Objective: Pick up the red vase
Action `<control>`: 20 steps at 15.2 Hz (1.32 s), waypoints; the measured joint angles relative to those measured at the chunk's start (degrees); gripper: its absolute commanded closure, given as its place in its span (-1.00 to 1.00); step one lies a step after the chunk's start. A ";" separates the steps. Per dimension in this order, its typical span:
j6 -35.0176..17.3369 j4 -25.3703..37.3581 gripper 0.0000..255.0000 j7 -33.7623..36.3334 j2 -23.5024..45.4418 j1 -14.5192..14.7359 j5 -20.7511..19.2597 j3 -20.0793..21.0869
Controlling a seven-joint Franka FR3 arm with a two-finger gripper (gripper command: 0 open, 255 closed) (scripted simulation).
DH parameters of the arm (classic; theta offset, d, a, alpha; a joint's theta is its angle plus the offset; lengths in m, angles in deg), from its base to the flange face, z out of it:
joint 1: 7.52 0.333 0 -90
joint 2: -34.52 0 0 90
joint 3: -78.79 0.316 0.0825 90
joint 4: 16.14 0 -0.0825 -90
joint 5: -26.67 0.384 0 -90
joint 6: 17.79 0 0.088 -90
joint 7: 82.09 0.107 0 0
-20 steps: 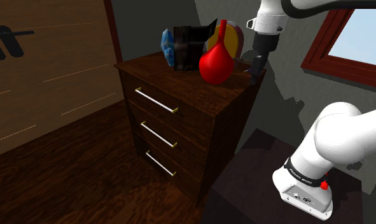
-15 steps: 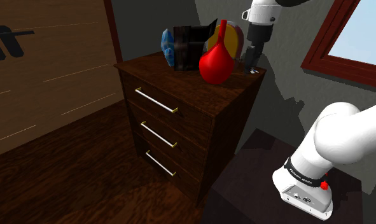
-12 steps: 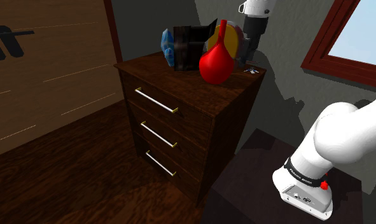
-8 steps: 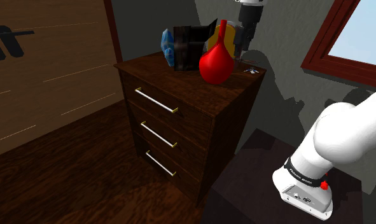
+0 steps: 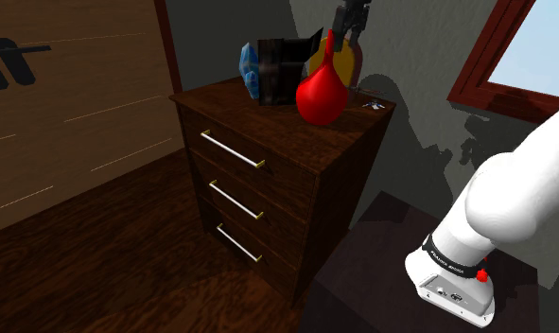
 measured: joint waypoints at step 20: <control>0.83 14.79 1.00 -1.98 12.24 -1.85 2.70 -2.79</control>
